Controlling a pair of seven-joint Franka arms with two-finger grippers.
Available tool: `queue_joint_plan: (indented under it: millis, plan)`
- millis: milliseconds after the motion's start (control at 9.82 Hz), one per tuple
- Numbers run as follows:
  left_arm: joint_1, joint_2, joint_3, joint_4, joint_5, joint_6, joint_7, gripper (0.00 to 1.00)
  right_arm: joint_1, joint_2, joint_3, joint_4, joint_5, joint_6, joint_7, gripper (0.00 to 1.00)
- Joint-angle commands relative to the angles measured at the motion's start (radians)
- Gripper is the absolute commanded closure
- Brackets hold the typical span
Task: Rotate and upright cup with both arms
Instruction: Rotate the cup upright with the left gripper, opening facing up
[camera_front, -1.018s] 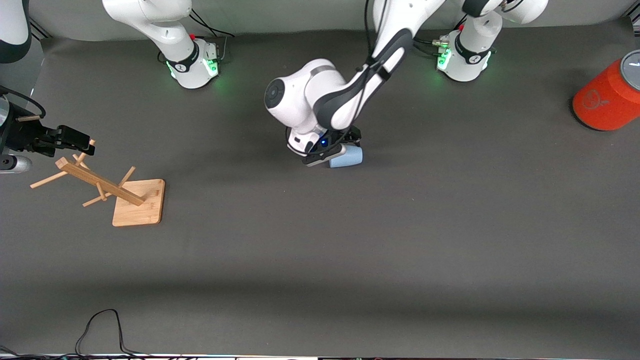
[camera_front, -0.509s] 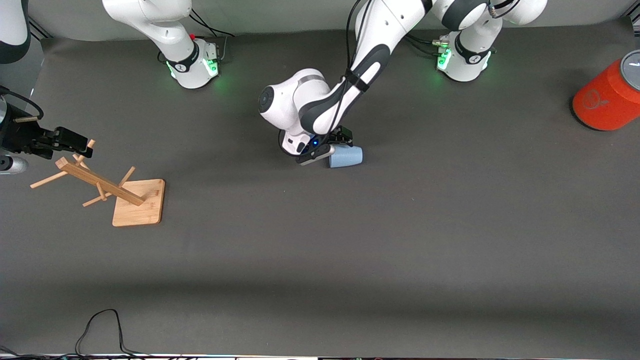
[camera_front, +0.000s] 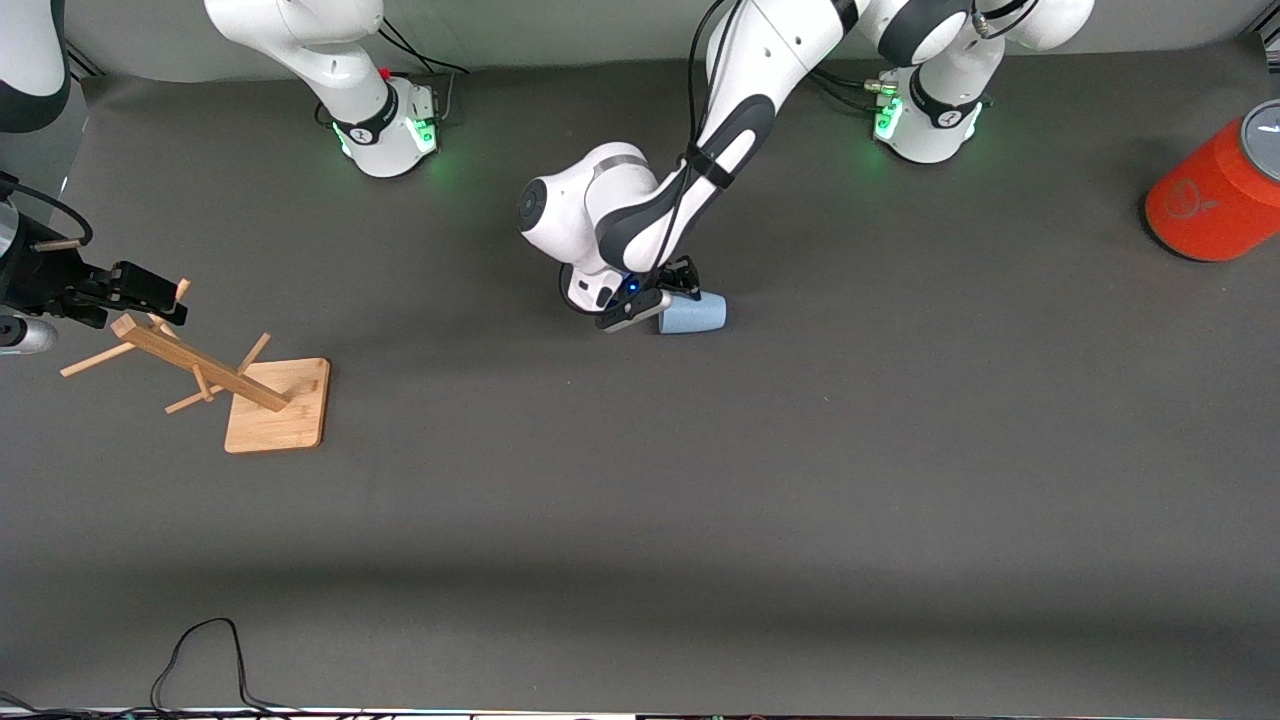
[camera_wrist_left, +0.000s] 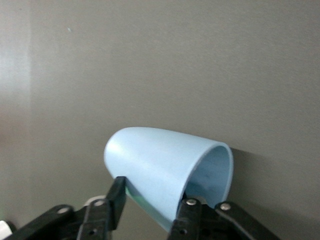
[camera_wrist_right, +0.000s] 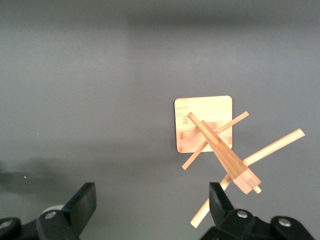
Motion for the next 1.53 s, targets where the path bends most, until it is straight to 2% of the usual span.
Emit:
queue_joint_plan:
  millis: [0,204,509,713,916,1120,1222,1425]
  plan:
    - [0.000,0.013,0.004,0.081,0.005,-0.064,0.042,1.00,0.002,-0.009,0.002,0.000,-0.013,0.001,-0.011,0.00]
    - [0.059,-0.013,0.000,0.098,-0.018,-0.150,0.138,1.00,0.000,-0.008,0.002,0.000,-0.012,0.001,-0.013,0.00]
    - [0.237,-0.064,-0.003,0.095,-0.049,-0.132,0.293,1.00,0.002,-0.011,0.002,-0.002,-0.004,0.000,-0.010,0.00]
    - [0.374,-0.140,-0.003,0.082,-0.130,-0.091,0.398,1.00,0.002,-0.011,0.002,-0.002,-0.004,0.000,-0.011,0.00]
    - [0.493,-0.277,-0.003,-0.044,-0.242,0.061,0.436,1.00,0.002,-0.011,0.002,-0.002,-0.004,0.000,-0.011,0.00]
    - [0.578,-0.412,-0.002,-0.228,-0.354,0.173,0.498,1.00,0.002,-0.011,0.002,-0.002,-0.004,0.000,-0.011,0.00]
    - [0.618,-0.490,-0.002,-0.349,-0.423,0.262,0.524,1.00,0.002,-0.011,0.002,-0.003,-0.004,0.000,-0.011,0.00]
    - [0.615,-0.610,-0.002,-0.564,-0.523,0.466,0.509,1.00,0.002,-0.011,0.002,-0.003,-0.004,0.000,-0.013,0.00]
